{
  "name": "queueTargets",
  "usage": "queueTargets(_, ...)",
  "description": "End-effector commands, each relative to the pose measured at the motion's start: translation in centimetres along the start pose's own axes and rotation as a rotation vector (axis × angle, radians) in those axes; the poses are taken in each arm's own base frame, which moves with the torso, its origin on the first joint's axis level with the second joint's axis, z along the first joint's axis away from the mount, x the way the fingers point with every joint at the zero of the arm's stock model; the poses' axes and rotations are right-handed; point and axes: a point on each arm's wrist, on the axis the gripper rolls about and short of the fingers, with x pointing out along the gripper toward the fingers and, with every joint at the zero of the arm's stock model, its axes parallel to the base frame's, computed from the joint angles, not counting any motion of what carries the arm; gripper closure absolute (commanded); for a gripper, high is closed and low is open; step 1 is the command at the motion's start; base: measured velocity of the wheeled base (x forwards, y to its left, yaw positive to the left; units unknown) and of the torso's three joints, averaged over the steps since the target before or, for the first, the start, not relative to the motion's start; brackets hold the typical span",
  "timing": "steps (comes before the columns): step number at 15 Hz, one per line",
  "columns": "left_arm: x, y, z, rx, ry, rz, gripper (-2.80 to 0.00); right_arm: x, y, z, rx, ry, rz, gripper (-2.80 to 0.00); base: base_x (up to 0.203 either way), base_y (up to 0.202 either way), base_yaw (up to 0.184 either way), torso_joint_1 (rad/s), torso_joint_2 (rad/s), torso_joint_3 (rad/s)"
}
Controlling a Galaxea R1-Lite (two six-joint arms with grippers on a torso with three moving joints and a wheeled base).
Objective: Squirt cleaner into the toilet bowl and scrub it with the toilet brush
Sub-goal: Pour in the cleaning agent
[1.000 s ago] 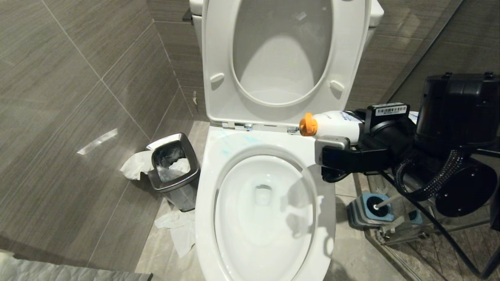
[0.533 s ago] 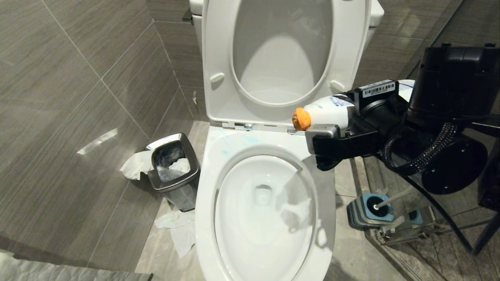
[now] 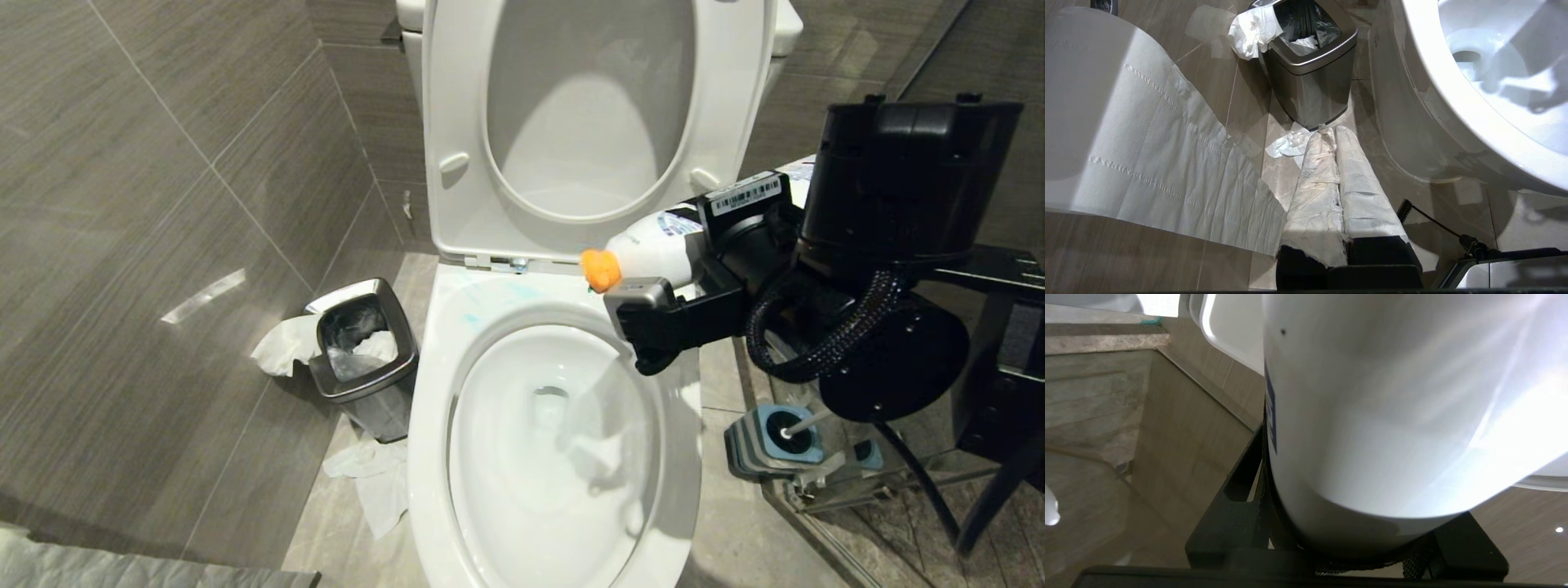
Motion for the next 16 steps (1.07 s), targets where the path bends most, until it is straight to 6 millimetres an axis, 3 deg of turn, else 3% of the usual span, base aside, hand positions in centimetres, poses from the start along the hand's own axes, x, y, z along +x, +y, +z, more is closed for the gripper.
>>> queueTargets(1,0.02,0.0,-0.04,0.001,0.002,0.0,0.0,-0.11,0.15,0.13,-0.02,-0.001,0.002,0.0,0.0,0.0,0.0,0.0,0.0,0.0)
queueTargets(10,0.01,0.01,0.0,-0.001,0.001,0.004,0.0,-0.28,0.11,0.0,-0.06,0.005,0.003,0.0,0.0,0.0,0.0,0.0,0.0,0.0)
queueTargets(16,0.01,0.01,0.0,-0.001,0.001,0.004,0.0,-0.32,0.31,0.1,0.006,0.0,0.004,0.0,0.0,0.0,0.0,0.0,0.0,0.0)
